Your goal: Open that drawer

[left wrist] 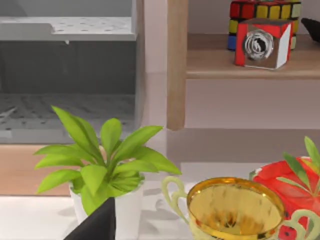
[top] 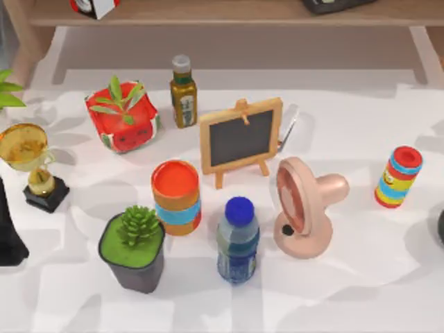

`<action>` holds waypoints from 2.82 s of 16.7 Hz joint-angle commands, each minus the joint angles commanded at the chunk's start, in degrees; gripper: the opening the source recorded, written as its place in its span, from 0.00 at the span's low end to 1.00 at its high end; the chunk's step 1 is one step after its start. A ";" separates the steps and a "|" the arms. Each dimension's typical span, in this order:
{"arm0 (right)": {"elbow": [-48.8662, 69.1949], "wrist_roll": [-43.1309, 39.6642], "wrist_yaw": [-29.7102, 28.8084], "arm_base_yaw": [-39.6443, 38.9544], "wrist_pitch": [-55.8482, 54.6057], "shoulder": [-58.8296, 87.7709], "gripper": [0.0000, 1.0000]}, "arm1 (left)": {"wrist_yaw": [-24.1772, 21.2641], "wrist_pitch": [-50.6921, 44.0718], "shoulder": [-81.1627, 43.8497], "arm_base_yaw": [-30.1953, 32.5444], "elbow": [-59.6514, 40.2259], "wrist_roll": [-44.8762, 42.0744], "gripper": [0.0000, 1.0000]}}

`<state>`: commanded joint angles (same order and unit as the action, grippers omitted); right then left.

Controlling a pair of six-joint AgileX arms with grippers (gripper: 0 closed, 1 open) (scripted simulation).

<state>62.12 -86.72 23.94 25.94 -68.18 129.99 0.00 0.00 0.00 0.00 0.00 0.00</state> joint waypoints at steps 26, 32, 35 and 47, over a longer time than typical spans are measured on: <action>7.45 -2.57 -1.11 -0.99 2.62 4.85 0.40 | 0.00 0.00 0.00 0.00 0.00 0.00 1.00; 7.45 -2.57 -1.11 -0.99 2.62 4.85 0.00 | 0.00 0.00 0.00 0.00 0.00 0.00 1.00; 7.45 -2.57 -1.11 -0.99 2.62 4.85 0.00 | 0.00 0.00 0.00 0.00 0.00 0.00 1.00; -3.94 -2.31 1.54 1.68 -3.21 -0.02 0.00 | 0.00 0.00 0.00 0.00 0.00 0.00 1.00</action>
<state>58.18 -89.02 25.48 27.63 -71.39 129.97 0.00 0.00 0.00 0.00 0.00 0.00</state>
